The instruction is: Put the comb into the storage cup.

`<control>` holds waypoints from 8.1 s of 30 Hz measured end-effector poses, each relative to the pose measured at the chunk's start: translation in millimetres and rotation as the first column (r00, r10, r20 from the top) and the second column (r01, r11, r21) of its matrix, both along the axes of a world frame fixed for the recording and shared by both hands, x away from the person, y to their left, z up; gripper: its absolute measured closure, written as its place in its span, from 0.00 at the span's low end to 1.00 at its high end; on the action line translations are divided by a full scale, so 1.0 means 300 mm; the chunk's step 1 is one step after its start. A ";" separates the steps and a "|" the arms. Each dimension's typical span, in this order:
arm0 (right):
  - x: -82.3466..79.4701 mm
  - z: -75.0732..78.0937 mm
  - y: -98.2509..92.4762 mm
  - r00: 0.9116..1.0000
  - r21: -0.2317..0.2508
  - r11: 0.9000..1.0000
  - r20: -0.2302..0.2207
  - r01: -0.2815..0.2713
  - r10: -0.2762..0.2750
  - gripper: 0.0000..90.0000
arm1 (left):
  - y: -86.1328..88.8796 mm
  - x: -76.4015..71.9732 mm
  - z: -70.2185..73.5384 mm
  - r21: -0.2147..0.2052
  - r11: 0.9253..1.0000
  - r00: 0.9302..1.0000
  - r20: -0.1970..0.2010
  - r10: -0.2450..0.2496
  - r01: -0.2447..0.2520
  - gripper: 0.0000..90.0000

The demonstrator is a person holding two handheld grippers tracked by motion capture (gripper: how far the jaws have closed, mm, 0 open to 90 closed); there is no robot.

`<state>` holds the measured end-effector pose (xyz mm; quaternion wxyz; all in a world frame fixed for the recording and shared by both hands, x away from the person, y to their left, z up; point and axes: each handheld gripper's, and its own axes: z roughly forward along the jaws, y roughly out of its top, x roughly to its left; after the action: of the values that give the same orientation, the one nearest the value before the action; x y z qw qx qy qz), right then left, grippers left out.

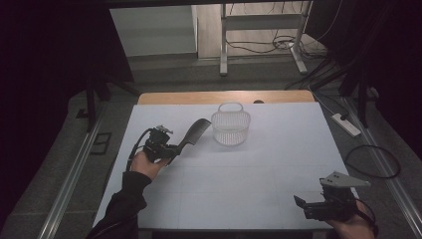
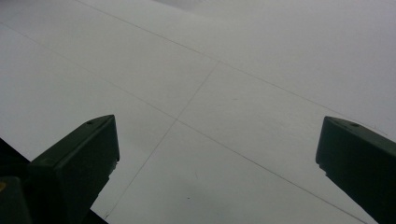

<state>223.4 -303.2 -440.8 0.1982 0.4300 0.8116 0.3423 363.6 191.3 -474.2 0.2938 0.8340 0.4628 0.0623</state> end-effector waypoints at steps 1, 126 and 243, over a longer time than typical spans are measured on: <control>0.000 0.000 0.000 1.000 0.000 1.000 0.000 0.000 0.000 0.00 | 0.001 -0.004 0.001 -0.006 1.000 1.000 0.002 0.001 -0.001 0.80; 0.176 0.128 0.199 0.974 0.231 0.947 0.024 -0.224 0.225 0.00 | -0.091 -0.448 0.110 -0.152 0.953 0.944 0.245 -0.222 0.264 0.80; 0.365 0.134 0.387 0.880 0.617 0.749 -0.185 -0.243 0.438 0.93 | -0.058 -0.422 0.074 -0.192 0.954 0.958 0.216 -0.188 0.230 0.06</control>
<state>332.9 -187.0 -400.4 -0.1416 0.3610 0.7554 0.5282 237.0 174.1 -452.0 0.4310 0.8316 0.3446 0.0619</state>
